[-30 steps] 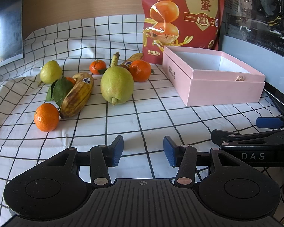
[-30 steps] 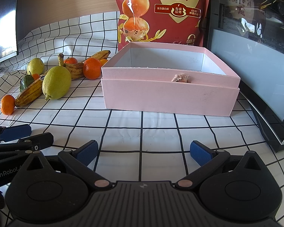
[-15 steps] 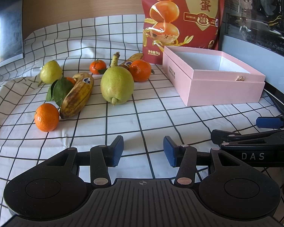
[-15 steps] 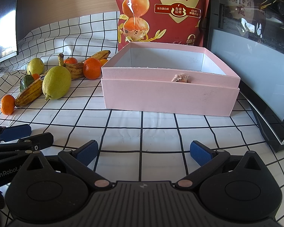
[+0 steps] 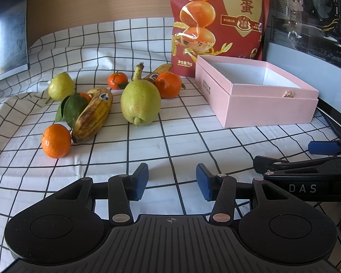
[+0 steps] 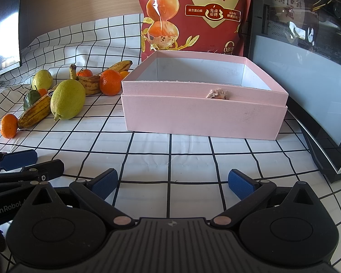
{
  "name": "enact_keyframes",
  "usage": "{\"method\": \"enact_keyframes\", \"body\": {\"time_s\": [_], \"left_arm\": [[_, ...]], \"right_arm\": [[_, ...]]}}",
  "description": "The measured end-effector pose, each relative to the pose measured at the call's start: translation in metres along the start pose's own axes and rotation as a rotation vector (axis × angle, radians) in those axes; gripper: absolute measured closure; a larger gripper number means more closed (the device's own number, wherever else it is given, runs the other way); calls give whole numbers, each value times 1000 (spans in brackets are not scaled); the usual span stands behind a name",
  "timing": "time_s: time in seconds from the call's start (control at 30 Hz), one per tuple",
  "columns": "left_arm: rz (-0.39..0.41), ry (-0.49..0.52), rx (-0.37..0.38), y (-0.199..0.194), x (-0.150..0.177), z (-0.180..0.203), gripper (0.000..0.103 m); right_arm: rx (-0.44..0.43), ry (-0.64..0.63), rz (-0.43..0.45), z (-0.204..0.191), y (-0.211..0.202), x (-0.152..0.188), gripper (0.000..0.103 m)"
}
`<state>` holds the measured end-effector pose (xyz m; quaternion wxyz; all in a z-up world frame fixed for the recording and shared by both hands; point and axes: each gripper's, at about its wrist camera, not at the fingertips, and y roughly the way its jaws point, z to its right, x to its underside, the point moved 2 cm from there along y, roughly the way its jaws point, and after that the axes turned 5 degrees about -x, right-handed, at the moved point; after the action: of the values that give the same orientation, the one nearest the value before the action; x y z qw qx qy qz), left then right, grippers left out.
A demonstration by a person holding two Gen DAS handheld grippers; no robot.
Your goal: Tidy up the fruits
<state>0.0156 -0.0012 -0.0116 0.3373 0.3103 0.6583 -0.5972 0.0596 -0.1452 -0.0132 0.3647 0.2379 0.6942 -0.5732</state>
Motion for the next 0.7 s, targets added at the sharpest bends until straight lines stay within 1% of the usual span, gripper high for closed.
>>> {"method": "enact_keyframes", "body": {"time_s": [0.17, 0.23, 0.3, 0.37, 0.4, 0.43, 0.47, 0.5, 0.57, 0.6, 0.63, 0.7], "left_arm": [[-5, -1, -3, 0, -2, -1, 51], [-15, -4, -1, 0, -3, -1, 51], [-38, -1, 8, -4, -4, -6, 51], [-80, -15, 39, -10, -4, -10, 55], [-112, -34, 78, -16, -4, -15, 59], [-129, -45, 104, -20, -4, -18, 60], [-151, -60, 132, -28, -3, -24, 60], [-168, -67, 136, -38, -2, -30, 60], [-180, -41, 94, -59, 0, -42, 60], [-177, -11, 63, -71, 1, -50, 60], [-176, 12, 26, -83, 3, -60, 60], [-173, 23, -56, -102, 5, -83, 60]], "right_arm": [[17, 1, 11, 0, -3, 2, 0], [42, -9, 16, -1, -4, 3, 0], [43, -27, -1, -1, -5, 1, 0], [8, -15, -53, 5, -3, -4, 0], [-18, 14, -82, 8, -2, -7, 0], [-35, 17, -108, 10, -1, -10, 0], [-45, -5, -148, 9, 0, -13, 0], [-52, -30, -173, 8, 2, -15, 0], [-92, -61, -210, 7, 3, -17, 0], [-106, -73, -220, 6, 3, -17, 0], [-117, -81, -230, 6, 2, -18, 0], [-124, -86, -242, 6, 2, -17, 0]]}}
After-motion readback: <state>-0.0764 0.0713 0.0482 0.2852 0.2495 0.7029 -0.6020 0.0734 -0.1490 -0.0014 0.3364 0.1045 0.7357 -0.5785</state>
